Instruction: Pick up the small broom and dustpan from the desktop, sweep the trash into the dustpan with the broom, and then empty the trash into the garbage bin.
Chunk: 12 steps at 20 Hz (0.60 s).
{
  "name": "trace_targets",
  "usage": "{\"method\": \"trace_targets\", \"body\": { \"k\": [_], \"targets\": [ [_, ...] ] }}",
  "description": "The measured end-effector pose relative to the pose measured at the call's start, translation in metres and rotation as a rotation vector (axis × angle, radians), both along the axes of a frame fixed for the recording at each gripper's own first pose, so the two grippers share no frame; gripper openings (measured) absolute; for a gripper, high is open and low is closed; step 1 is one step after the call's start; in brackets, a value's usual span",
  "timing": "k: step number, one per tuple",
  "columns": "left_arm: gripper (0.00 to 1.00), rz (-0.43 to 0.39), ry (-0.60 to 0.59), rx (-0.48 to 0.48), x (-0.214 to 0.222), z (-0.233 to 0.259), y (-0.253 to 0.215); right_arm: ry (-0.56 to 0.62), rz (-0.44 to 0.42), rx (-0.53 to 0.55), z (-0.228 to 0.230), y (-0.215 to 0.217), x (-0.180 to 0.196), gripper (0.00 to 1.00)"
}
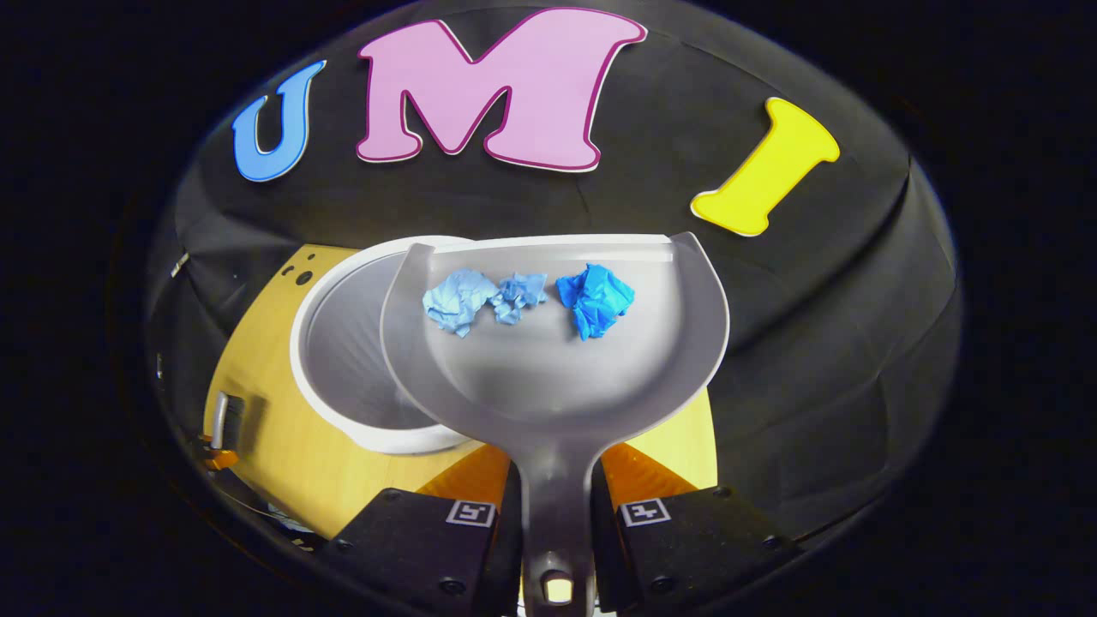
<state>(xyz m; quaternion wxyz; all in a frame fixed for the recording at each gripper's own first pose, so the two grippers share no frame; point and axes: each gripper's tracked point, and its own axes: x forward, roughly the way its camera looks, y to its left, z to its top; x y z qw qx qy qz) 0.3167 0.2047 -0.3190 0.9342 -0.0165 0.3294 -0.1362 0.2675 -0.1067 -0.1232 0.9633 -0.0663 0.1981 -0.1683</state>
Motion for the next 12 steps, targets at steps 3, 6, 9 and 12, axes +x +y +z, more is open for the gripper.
{"method": "trace_targets", "body": {
  "k": [3, 6, 9, 12],
  "targets": [
    [0.30, -0.008, 0.003, -0.013, -0.002, 0.001, -0.006, -0.022, -0.016, -0.087, 0.001, -0.003, 0.014, 0.38],
    [0.33, -0.013, 0.006, -0.006, -0.004, 0.001, -0.009, -0.028, -0.035, -0.271, 0.009, -0.006, 0.021, 0.38],
    [0.33, -0.024, 0.000, 0.006, -0.003, -0.001, -0.010, 0.000, -0.007, -0.500, 0.011, 0.002, 0.027, 0.38],
    [0.33, -0.022, -0.003, 0.003, -0.004, -0.003, -0.012, 0.024, 0.001, -0.729, 0.015, 0.013, 0.026, 0.38]
  ]
}}
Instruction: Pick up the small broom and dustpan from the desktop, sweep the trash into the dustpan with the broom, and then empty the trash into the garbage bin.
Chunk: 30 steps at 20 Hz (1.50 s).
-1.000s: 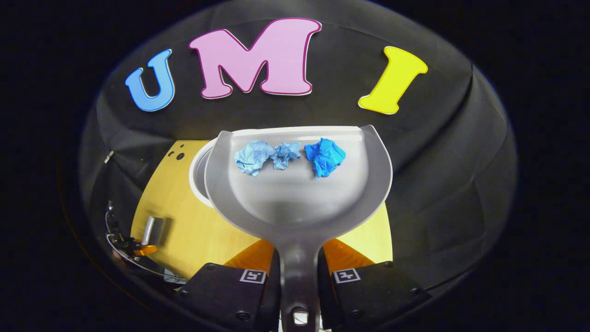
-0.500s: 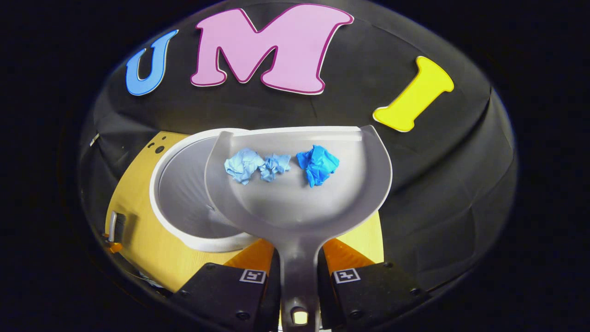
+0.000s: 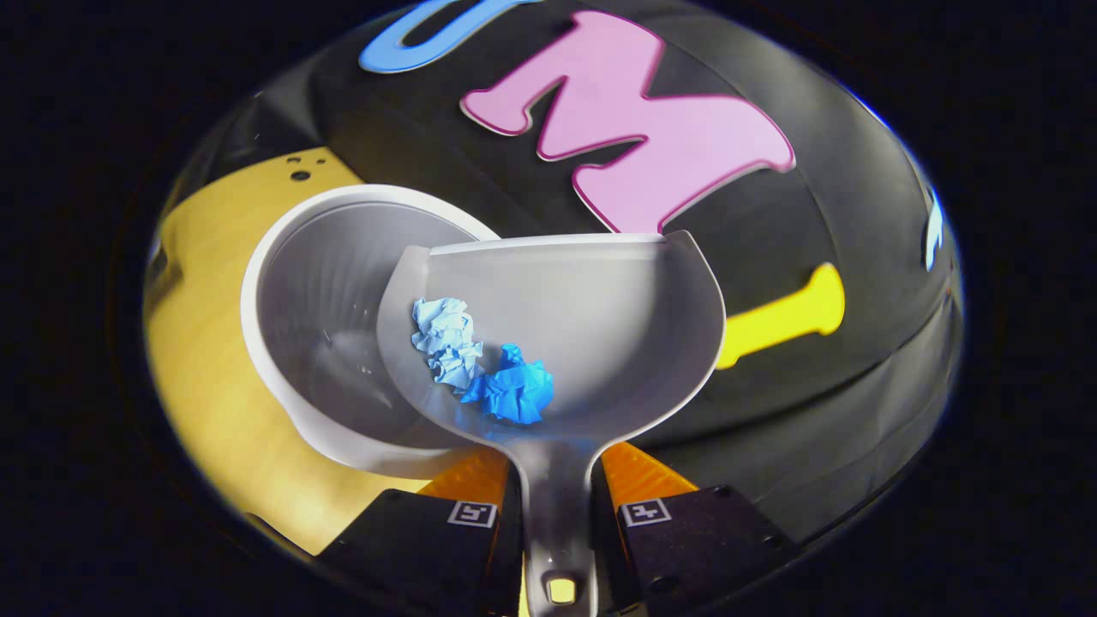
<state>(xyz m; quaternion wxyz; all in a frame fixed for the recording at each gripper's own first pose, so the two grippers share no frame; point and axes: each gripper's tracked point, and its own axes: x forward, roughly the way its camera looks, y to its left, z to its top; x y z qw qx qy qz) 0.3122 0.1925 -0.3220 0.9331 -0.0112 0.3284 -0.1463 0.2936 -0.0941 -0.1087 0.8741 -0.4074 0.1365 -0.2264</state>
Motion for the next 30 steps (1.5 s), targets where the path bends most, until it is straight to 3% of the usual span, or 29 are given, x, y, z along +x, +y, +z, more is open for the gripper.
{"method": "trace_targets", "body": {
  "k": [2, 4, 6, 13, 22, 26, 30],
  "targets": [
    [0.29, -0.008, -0.011, 0.013, -0.004, 0.000, -0.002, 0.027, 0.011, -0.166, 0.004, 0.003, 0.000, 0.38],
    [0.33, -0.012, -0.011, 0.009, -0.007, -0.004, -0.004, 0.043, 0.017, -0.271, 0.007, -0.002, -0.003, 0.38],
    [0.30, -0.010, 0.001, -0.007, -0.011, -0.008, -0.006, 0.045, 0.012, -0.313, 0.010, -0.006, -0.009, 0.38],
    [0.33, -0.001, 0.019, -0.005, -0.024, -0.021, -0.005, 0.044, -0.004, -0.423, 0.015, -0.018, -0.005, 0.38],
    [0.30, 0.016, 0.034, -0.030, -0.038, -0.026, -0.004, 0.048, -0.002, -0.761, 0.032, 0.000, -0.003, 0.38],
    [0.33, 0.016, 0.037, -0.024, -0.041, -0.028, -0.008, 0.052, -0.004, -0.794, 0.034, 0.000, -0.004, 0.38],
    [0.30, 0.026, 0.027, -0.034, -0.041, -0.024, -0.009, 0.051, 0.003, -0.683, 0.032, -0.006, -0.005, 0.38]
  ]
}}
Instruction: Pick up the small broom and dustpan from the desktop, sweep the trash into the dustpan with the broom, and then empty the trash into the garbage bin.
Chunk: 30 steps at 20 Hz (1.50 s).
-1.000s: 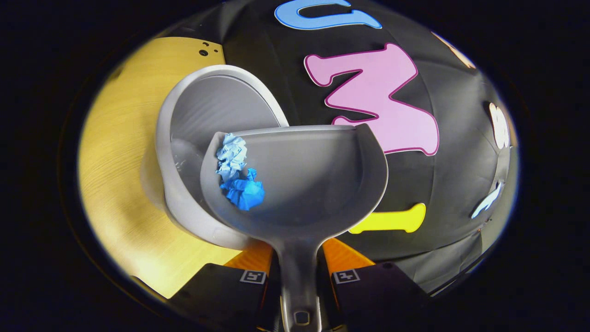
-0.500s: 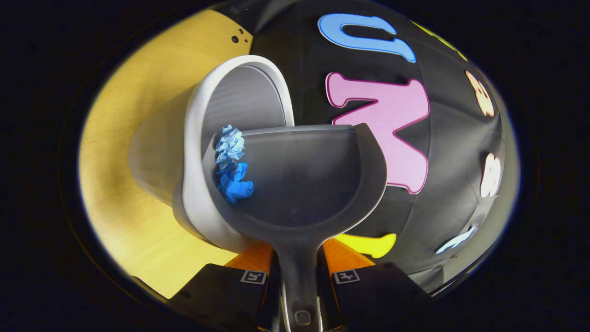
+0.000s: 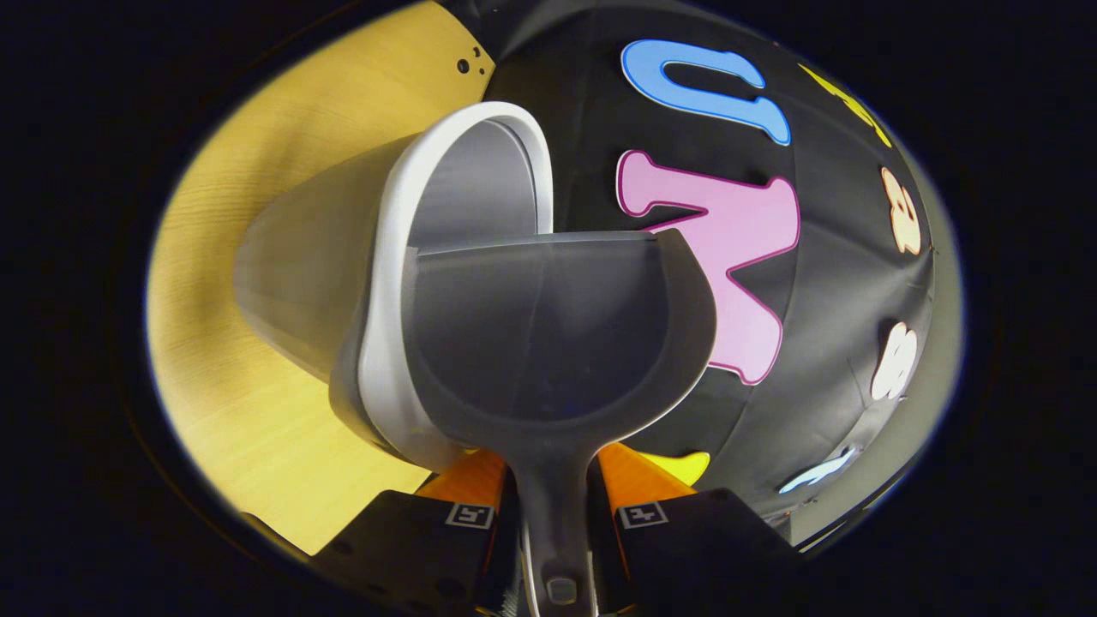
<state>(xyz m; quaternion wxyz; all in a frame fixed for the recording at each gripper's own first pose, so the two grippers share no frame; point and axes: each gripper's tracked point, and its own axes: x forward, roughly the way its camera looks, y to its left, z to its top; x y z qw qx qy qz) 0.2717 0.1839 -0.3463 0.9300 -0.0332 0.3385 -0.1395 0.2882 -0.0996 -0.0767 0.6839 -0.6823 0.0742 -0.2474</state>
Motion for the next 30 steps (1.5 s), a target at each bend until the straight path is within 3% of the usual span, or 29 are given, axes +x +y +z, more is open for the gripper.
{"method": "trace_targets", "body": {
  "k": [7, 8, 9, 10, 11, 13, 18, 23, 24, 26, 29, 30],
  "targets": [
    [0.30, 0.028, -0.028, -0.016, 0.005, 0.015, -0.002, -0.028, 0.042, 0.398, -0.006, -0.003, -0.006, 0.37],
    [0.30, 0.029, -0.035, -0.015, 0.005, 0.018, -0.003, -0.039, 0.052, 0.449, -0.004, -0.001, -0.009, 0.42],
    [0.30, 0.029, -0.040, -0.012, 0.006, 0.021, -0.003, -0.050, 0.066, 0.504, -0.002, 0.001, -0.012, 0.37],
    [0.30, 0.030, -0.045, -0.009, 0.006, 0.024, -0.003, -0.063, 0.079, 0.558, 0.000, 0.005, -0.016, 0.42],
    [0.30, 0.032, -0.050, -0.007, 0.006, 0.026, -0.002, -0.077, 0.093, 0.611, 0.003, 0.009, -0.020, 0.37],
    [0.33, 0.040, -0.061, -0.008, 0.007, 0.032, -0.001, -0.099, 0.135, 0.691, 0.007, 0.022, -0.029, 0.37],
    [0.30, 0.067, -0.092, -0.021, 0.007, 0.045, 0.007, -0.174, 0.216, 0.881, 0.022, 0.056, -0.055, 0.37],
    [0.30, 0.103, -0.110, -0.049, 0.002, 0.045, 0.015, -0.164, 0.312, 1.104, 0.006, 0.119, -0.078, 0.37],
    [0.30, 0.113, -0.114, -0.054, 0.001, 0.044, 0.018, -0.144, 0.332, 1.141, -0.003, 0.135, -0.083, 0.43],
    [0.30, 0.122, -0.128, -0.061, -0.005, 0.037, 0.026, -0.053, 0.372, 1.264, -0.052, 0.195, -0.099, 0.42],
    [0.33, 0.116, -0.130, -0.035, -0.003, 0.023, 0.039, 0.033, 0.392, 1.315, -0.100, 0.245, -0.108, 0.32],
    [0.33, 0.113, -0.131, -0.035, -0.002, 0.022, 0.041, 0.066, 0.398, 1.332, -0.117, 0.262, -0.110, 0.37]
  ]
}}
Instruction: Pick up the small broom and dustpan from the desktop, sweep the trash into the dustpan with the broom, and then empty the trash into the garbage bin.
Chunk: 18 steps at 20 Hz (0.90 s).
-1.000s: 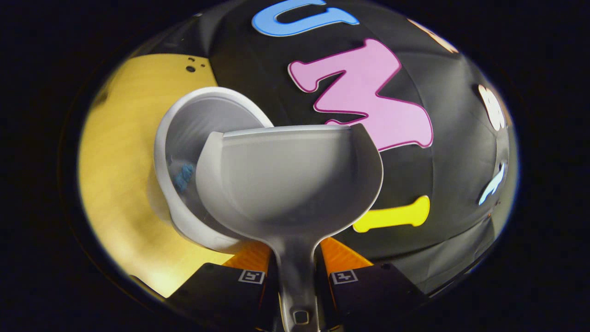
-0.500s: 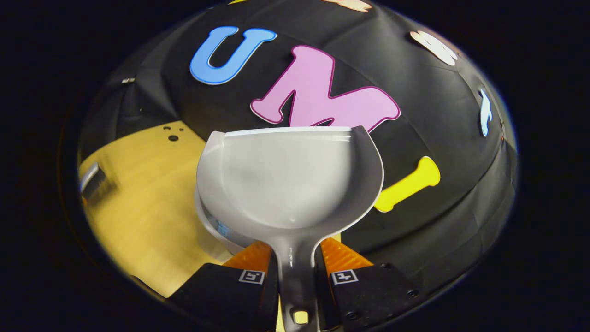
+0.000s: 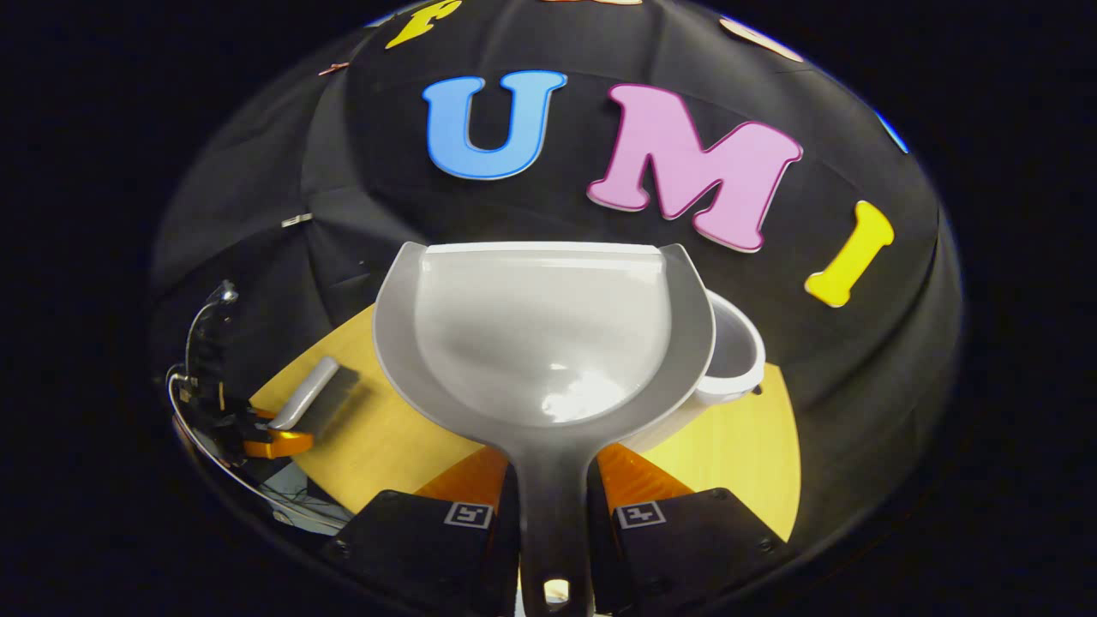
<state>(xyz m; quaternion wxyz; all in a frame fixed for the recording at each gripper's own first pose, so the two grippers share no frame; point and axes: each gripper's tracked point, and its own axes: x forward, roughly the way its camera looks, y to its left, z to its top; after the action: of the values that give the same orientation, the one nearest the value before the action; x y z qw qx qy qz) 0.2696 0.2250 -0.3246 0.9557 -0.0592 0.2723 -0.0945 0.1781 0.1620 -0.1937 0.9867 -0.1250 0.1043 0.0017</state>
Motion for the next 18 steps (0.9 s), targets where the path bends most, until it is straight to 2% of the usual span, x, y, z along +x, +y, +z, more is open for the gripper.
{"method": "trace_targets", "body": {
  "k": [1, 2, 4, 5, 8, 10, 12, 15, 18],
  "targets": [
    [0.30, -0.008, 0.005, 0.008, 0.002, -0.006, 0.002, 0.045, 0.021, 0.022, -0.033, 0.020, -0.001, 0.37],
    [0.33, -0.014, 0.013, 0.020, 0.006, -0.011, 0.005, 0.104, 0.027, 0.060, -0.069, 0.035, 0.002, 0.37],
    [0.33, -0.021, 0.029, 0.013, 0.013, -0.015, 0.003, 0.158, 0.019, 0.087, -0.102, 0.043, 0.006, 0.37],
    [0.30, -0.024, 0.039, 0.014, 0.016, -0.020, 0.003, 0.186, 0.009, 0.095, -0.117, 0.044, 0.010, 0.37],
    [0.30, -0.038, 0.076, 0.052, 0.029, -0.035, 0.002, 0.270, -0.029, 0.113, -0.160, 0.044, 0.017, 0.37],
    [0.34, -0.045, 0.101, 0.079, 0.040, -0.043, -0.003, 0.311, -0.055, 0.175, -0.185, 0.046, 0.019, 0.37],
    [0.30, -0.047, 0.127, 0.101, 0.050, -0.051, -0.002, 0.350, -0.089, 0.208, -0.210, 0.042, 0.016, 0.37],
    [0.26, -0.038, 0.156, 0.134, 0.064, -0.055, 0.000, 0.385, -0.142, 0.195, -0.236, 0.026, 0.019, 0.37],
    [0.34, -0.042, 0.183, 0.165, 0.073, -0.060, 0.000, 0.397, -0.186, 0.217, -0.244, 0.019, 0.023, 0.38]
  ]
}}
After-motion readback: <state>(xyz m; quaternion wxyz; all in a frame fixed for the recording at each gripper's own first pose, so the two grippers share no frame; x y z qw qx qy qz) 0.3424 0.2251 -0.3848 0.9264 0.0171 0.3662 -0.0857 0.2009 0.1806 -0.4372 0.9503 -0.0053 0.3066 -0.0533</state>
